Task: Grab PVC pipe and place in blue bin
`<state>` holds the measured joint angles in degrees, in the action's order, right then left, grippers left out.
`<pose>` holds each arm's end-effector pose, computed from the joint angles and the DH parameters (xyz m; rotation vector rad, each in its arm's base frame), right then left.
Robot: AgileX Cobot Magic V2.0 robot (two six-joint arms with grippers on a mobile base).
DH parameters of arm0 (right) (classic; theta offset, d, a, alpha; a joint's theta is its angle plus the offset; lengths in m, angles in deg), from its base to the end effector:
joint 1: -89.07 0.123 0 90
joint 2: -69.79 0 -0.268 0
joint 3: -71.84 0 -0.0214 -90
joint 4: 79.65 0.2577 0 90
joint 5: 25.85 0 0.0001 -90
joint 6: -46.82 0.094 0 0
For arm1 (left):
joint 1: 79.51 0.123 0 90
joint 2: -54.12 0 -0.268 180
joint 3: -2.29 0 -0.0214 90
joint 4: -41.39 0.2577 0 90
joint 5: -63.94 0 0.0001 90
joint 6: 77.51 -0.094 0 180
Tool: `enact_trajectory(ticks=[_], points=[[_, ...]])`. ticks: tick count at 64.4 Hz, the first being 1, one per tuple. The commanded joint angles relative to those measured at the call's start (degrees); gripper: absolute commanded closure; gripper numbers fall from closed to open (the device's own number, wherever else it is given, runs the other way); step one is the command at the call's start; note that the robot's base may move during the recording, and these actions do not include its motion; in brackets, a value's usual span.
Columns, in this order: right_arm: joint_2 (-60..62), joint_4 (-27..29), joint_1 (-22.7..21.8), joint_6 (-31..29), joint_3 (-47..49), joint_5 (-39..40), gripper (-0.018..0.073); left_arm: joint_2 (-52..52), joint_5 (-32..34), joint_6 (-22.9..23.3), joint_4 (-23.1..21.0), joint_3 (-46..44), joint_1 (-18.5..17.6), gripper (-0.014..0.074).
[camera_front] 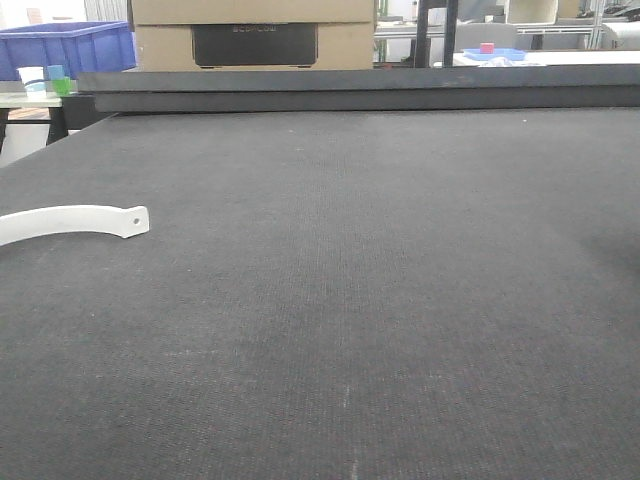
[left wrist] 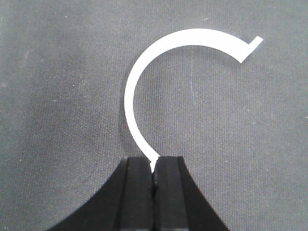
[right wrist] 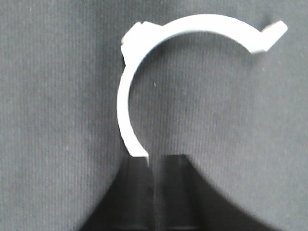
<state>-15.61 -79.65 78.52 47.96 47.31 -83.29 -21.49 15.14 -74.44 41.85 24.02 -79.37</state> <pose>0.2443 -0.0455 0.2307 0.2975 2.9066 -0.0265 0.2440 0.0012 0.2928 -0.0670 2.5497 -0.0101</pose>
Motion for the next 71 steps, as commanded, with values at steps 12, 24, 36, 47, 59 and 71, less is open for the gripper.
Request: enact_trajectory(ticks=[12, 24, 36, 47, 59, 71], points=[[-9.8, 2.2, -0.1, -0.7, 5.6, -1.4, 0.0324, 0.1, 0.0, -0.1, -0.5, -0.4, 0.2, 0.0707], [-13.9, 2.3, -0.1, -1.1, 5.6, -0.1, 0.0324, 0.1, -0.1, -0.1, -0.5, -0.4, 0.2, 0.0707], [-16.4, 4.8, -0.1, -1.7, 5.6, 2.2, 0.0326, 0.1, -0.1, -0.1, -0.5, -0.4, 0.2, 0.0707], [-17.5, 6.0, -0.1, -2.2, 5.6, 3.7, 0.0326, 0.1, -0.1, -0.1, -0.5, -0.4, 0.2, 0.0707], [-17.6, 6.0, -0.1, -2.2, 5.6, 3.9, 0.0413, 0.1, -0.2, -0.1, -0.5, -0.4, 0.2, 0.0707], [-17.6, 6.0, -0.1, -2.2, 5.6, 4.0, 0.0517, 0.1, -0.2, -0.1, -0.5, -0.4, 0.2, 0.0707]])
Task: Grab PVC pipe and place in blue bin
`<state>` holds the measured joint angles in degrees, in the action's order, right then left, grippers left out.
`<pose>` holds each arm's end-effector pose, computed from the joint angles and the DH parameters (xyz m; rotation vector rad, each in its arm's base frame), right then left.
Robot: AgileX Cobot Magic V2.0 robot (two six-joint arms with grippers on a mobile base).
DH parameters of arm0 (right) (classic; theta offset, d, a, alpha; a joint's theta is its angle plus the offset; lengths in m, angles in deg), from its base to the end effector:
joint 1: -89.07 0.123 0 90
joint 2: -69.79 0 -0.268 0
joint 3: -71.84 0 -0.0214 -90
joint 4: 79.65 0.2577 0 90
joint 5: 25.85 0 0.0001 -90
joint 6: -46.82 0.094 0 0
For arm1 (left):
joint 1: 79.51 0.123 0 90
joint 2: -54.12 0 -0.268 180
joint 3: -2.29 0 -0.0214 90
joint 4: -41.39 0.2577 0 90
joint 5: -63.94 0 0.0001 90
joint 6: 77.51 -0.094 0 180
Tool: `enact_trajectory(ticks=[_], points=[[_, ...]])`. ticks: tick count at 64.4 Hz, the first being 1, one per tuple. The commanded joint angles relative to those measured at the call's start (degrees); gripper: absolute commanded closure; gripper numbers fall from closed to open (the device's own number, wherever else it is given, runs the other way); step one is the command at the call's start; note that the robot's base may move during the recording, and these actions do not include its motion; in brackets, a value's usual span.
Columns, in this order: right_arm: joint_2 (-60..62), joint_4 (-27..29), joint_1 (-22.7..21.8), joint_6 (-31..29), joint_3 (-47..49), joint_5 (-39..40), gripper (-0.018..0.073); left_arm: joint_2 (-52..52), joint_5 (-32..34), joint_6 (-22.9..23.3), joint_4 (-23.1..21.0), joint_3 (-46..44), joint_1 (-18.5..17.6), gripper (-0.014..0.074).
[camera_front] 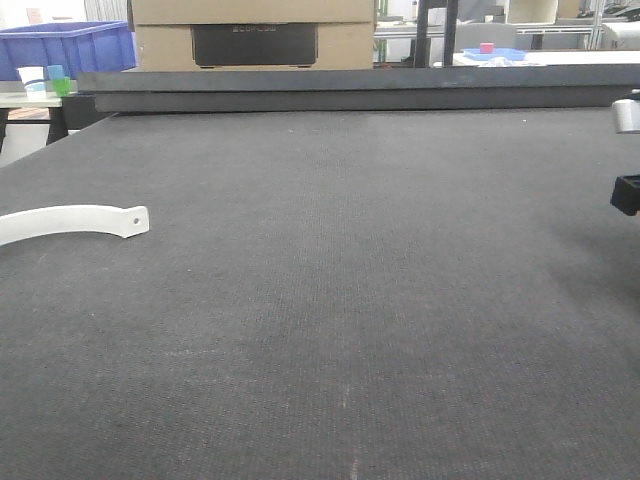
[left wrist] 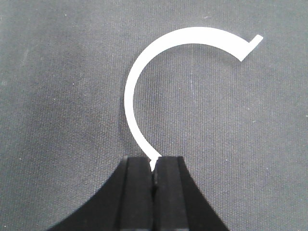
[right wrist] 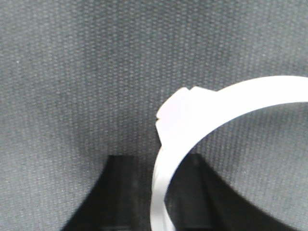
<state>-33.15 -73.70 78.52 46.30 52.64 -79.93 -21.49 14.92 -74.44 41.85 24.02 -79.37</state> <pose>0.2924 -0.0464 0.1718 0.3567 3.0445 0.1217 0.2437 0.0012 0.2926 -0.0672 2.5536 -0.0100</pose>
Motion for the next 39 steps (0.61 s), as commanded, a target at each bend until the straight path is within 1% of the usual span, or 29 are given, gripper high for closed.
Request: enact_trajectory(ticks=[1, 8, 10, 14, 20, 31, 35, 39], points=[[-0.1, -0.1, -0.1, -0.5, 0.2, 0.6, 0.0523, 0.1, 0.0, -0.1, -0.5, -0.4, 0.2, 0.0707], [-0.1, -0.5, -0.1, -0.5, 0.2, 1.4, 0.0592, 0.1, 0.3, -0.1, -0.5, -0.4, 0.2, 0.0707], [-0.1, -0.5, -0.1, -0.5, 0.2, 1.6, 0.0627, 0.1, 0.3, -0.1, -0.5, -0.4, 0.2, 0.0707], [-0.1, -0.6, -0.1, -0.5, 0.2, 1.8, 0.0729, 0.1, 0.3, 0.2, -0.5, -0.4, 0.2, 0.0707], [0.3, -0.6, -0.1, -0.5, 0.3, 1.0, 0.0727, -0.2, -0.8, 3.6, -0.5, -1.1, 0.2, 0.0707], [3.9, -0.6, -0.1, -0.5, 2.3, -3.2, 0.0727, -3.7, -5.9, 3.7, 1.1, -5.8, 0.2, 0.0707], [5.8, -0.6, -0.1, -0.5, 3.2, -4.8, 0.0727, -6.9, -8.2, 3.4, 1.7, -8.1, 0.2, 0.0707], [7.7, -0.6, -0.1, -0.5, 3.8, -5.7, 0.0727, -10.7, -8.7, 3.2, 2.7, -9.9, 0.2, 0.0707]])
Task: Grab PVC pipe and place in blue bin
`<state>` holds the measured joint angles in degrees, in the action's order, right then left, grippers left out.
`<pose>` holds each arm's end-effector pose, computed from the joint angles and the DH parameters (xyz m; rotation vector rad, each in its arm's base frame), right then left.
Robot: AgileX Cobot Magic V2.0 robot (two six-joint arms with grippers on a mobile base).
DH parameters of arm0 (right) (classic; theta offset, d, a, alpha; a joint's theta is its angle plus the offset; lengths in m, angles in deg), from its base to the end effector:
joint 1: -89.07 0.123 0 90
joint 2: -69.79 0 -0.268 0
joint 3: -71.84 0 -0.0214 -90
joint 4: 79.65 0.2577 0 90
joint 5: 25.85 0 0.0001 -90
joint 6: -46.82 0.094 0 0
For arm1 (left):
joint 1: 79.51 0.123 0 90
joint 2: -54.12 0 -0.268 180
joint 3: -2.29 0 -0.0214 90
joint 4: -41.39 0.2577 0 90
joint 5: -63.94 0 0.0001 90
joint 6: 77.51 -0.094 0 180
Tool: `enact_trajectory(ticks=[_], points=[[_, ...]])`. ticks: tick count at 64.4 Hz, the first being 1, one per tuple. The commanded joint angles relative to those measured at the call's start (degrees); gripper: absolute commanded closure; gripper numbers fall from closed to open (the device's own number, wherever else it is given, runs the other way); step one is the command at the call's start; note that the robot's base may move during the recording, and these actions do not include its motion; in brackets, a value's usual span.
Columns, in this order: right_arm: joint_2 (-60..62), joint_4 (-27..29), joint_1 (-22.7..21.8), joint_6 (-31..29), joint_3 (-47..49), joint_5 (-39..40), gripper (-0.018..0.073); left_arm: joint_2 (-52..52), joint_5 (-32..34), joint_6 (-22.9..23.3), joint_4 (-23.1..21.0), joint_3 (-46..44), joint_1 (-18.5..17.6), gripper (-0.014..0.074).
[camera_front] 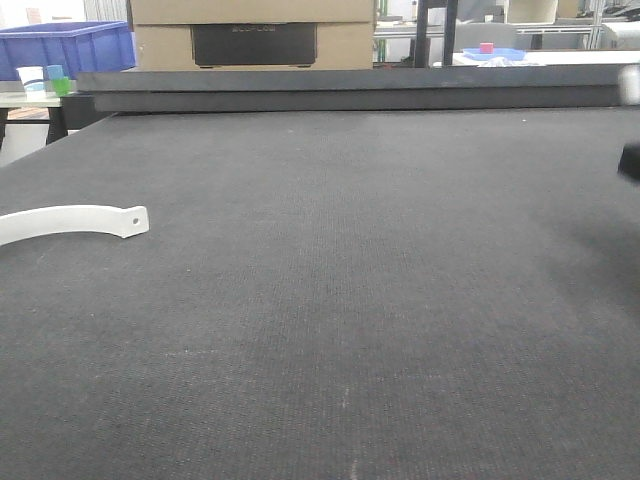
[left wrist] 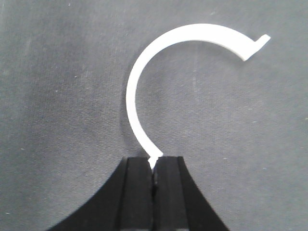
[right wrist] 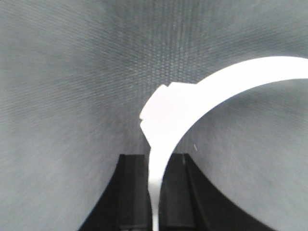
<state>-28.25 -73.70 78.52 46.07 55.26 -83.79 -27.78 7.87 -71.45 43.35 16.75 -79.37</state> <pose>0.2895 -0.0455 0.2076 0.3302 2.9830 0.1177 0.2641 0.0033 0.2977 -0.1277 2.6563 0.0102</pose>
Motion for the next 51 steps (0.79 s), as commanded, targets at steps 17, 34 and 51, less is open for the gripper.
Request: enact_trajectory(ticks=[17, 34, 51], points=[[8.6, -0.6, -0.1, -0.3, 1.3, -2.5, 0.0727, -19.5, 0.5, 0.2, 6.9, -9.2, 0.2, 0.0588], [8.9, -0.6, -0.1, -0.3, 1.3, -2.8, 0.0727, -27.2, 1.6, 0.1, 4.2, -11.9, 2.6, 0.0255], [8.9, -0.6, -0.1, -0.3, 1.3, -1.5, 0.0727, -30.8, 2.1, -3.4, 0.8, -11.9, 2.6, 0.0260]])
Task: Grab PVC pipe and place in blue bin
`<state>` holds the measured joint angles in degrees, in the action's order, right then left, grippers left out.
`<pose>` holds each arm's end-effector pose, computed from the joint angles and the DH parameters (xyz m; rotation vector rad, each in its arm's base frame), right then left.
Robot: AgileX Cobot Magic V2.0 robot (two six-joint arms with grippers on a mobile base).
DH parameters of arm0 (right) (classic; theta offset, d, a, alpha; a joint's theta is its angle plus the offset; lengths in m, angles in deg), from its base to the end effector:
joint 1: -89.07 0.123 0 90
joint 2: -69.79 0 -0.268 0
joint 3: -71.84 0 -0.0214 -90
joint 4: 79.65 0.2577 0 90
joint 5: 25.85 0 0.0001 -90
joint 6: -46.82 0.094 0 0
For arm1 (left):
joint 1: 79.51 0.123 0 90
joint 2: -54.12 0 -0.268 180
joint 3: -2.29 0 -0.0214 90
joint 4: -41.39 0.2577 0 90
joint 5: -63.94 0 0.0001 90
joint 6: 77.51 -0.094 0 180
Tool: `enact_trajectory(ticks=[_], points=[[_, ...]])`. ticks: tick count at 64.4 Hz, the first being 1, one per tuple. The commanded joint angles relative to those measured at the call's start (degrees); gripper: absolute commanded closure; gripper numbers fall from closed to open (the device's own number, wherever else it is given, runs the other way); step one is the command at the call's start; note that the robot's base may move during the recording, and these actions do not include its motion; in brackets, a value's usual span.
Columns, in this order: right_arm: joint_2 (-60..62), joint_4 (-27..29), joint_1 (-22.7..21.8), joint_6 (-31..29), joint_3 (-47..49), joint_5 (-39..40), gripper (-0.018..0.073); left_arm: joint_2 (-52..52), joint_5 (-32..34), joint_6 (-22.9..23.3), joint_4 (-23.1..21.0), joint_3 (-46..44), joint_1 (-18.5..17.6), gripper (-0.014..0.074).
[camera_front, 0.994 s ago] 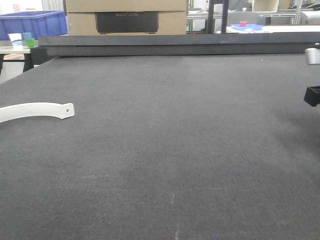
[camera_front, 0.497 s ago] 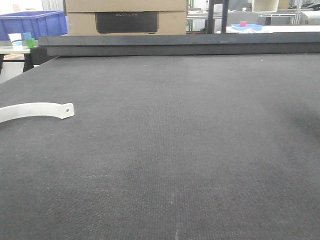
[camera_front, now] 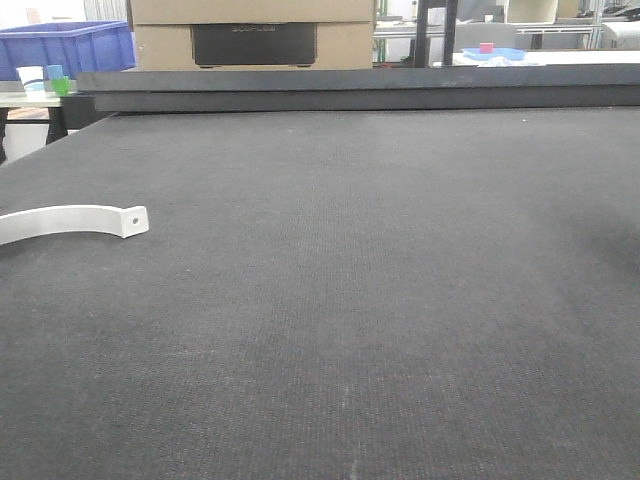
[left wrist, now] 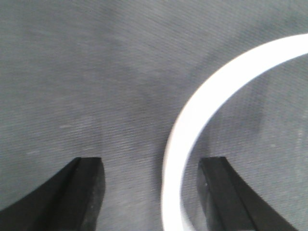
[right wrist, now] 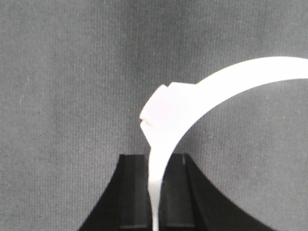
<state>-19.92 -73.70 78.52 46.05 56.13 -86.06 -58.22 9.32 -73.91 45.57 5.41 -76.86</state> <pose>0.2730 -0.0422 0.2524 0.3033 2.8650 0.1028 0.3593 0.0222 0.1870 -0.1068 2.9647 0.0916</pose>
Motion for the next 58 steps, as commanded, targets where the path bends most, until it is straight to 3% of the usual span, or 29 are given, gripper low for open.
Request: enact_trajectory(ticks=[1, 10, 16, 32, 47, 58], points=[[0.6, -0.6, -0.1, -0.2, 0.4, 0.8, 0.0727, -0.6, 0.6, -0.9, -1.4, -0.5, 0.1, 0.0260], [0.6, -0.6, -0.1, -0.2, 0.4, 0.8, 0.0727, -2.0, 0.2, -0.9, -1.4, -0.5, 0.1, 0.0262], [0.6, -0.6, -0.1, -0.2, 0.4, 0.8, 0.0727, -2.1, 0.1, -0.8, -1.5, -0.5, 0.1, 0.0311], [0.6, -0.6, -0.1, -0.2, 0.4, 1.0, 0.0727, -2.1, 0.0, -0.8, -1.6, -0.5, 0.1, 0.0706], [2.3, -0.6, -0.1, -0.2, 2.4, -2.3, 0.0727, 1.2, -9.4, -2.6, -4.7, -3.7, 0.1, 0.0707], [7.0, -0.6, -0.1, -0.2, 6.0, -5.0, 0.0727, 10.4, -9.7, -3.1, -7.5, -5.3, 0.1, 0.0707]])
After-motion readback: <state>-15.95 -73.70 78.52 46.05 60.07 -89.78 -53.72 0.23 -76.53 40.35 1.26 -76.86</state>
